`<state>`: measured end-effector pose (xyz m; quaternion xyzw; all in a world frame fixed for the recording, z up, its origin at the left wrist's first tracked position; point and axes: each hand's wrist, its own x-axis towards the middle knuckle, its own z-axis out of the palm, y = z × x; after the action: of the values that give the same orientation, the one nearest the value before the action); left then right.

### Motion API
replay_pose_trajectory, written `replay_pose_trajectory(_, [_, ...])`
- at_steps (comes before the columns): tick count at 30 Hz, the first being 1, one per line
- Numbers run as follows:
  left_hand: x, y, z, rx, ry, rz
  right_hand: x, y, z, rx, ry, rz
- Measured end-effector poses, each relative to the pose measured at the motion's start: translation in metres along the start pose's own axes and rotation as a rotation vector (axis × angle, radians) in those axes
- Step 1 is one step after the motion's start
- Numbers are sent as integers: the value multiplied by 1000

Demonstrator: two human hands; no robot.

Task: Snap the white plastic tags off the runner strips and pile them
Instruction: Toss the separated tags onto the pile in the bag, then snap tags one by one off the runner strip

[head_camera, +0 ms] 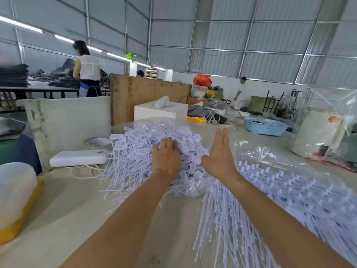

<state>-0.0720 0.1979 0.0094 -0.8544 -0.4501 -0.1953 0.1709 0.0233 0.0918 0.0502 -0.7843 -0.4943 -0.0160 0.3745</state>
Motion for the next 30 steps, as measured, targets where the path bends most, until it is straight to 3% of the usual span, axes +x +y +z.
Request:
replay_pose_trajectory(4, [-17, 15, -30, 25, 7, -31, -16, 1, -14, -17, -99, 8])
replay_pose_trajectory(7, [-45, 21, -59, -83, 176, 42, -32, 4, -42, 18, -176, -42])
replay_pose_trajectory(10, [-75, 33, -83, -431, 446, 369, -57, 21, -85, 242, -174, -63])
replay_pose_trajectory(11, [-84, 40, -92, -552, 441, 496, -66, 30, -100, 301, -143, -47])
replay_pose_trajectory(13, [-95, 60, -102, -680, 301, 664, -85, 56, -128, 357, -82, -3])
replay_pose_trajectory(16, [-95, 93, -100, -687, 81, 743, -111, 98, -156, 309, 24, 93])
replay_pose_trajectory(19, [-85, 122, -97, -671, -26, 763, -130, 136, -168, 86, 105, 151])
replay_pose_trajectory(25, [-72, 158, -97, -370, -267, 727, -144, 160, -162, 309, 206, 167])
replay_pose_trajectory(30, [-64, 167, -112, -515, -339, 718, -142, 170, -161, 236, 129, 120])
